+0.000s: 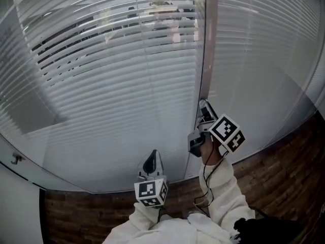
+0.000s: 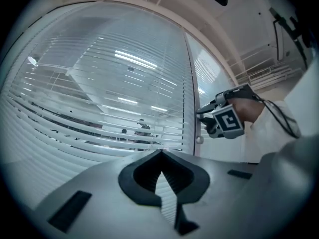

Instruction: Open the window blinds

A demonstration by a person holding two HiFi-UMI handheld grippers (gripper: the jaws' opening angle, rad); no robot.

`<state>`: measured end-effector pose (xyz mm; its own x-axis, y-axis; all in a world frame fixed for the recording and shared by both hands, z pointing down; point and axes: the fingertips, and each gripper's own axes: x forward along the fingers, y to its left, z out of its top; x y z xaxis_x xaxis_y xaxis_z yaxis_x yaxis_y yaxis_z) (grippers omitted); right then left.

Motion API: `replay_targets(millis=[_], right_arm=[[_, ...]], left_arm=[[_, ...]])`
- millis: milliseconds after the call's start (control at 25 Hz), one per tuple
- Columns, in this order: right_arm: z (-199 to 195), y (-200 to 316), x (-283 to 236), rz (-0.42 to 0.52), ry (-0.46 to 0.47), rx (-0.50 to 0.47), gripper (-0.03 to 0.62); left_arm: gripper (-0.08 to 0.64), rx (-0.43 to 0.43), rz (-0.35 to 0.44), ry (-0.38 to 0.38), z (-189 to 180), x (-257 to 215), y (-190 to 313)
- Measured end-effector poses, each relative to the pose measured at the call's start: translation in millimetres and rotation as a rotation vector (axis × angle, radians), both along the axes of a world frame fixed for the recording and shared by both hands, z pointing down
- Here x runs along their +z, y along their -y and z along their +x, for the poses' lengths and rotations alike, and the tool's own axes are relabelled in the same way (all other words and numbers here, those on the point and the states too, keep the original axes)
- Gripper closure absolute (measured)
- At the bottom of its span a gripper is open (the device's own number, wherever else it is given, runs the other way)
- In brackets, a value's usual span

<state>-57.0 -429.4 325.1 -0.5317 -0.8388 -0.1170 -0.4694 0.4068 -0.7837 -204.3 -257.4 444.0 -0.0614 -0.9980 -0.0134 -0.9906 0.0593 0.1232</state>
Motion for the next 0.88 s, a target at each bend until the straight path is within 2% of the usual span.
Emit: replay_targets(millis=[240,600,880], right_arm=[[3.4,1.1,2.0,-0.106,0.229,0.016,0.460],[4.9,1.9,6.5,-0.189,0.398,0.032,0.460],[8.4,4.7,18.3,-0.337,0.624,0.011,0.460]], left_arm=[[0.562,-0.012,-0.005,-0.002,-9.0,-0.3,-3.1],[0.562,-0.015,-0.006,0.001,-17.8,-0.9,-3.0],[0.563,-0.013,-0.001,-0.005,-17.5,-1.9,-3.0]])
